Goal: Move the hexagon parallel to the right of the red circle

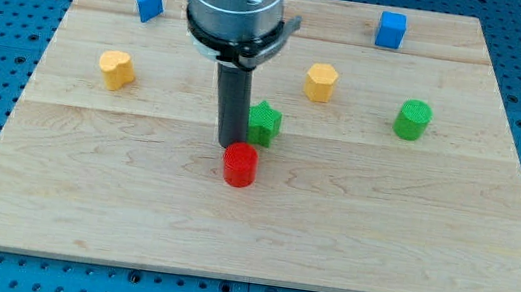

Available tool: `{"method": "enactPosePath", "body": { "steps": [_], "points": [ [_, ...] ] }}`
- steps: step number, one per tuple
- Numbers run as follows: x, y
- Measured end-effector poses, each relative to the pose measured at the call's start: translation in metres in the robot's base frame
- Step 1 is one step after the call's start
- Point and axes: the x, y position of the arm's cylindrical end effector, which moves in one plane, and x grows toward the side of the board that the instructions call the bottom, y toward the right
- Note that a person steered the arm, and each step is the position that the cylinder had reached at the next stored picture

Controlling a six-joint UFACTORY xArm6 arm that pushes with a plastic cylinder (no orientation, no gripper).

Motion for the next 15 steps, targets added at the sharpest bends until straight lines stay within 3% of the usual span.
{"method": "enactPosePath", "body": {
  "steps": [1, 2, 3, 4, 7, 9, 11, 12, 14, 15],
  "points": [
    [0.038, 0.004],
    [0.038, 0.008],
    [0.008, 0.072],
    [-0.008, 0.09],
    [-0.052, 0.089],
    [-0.07, 0.043],
    [-0.145, 0.055],
    [-0.145, 0.089],
    [-0.091, 0.08],
    [-0.068, 0.115]
  ]
}}
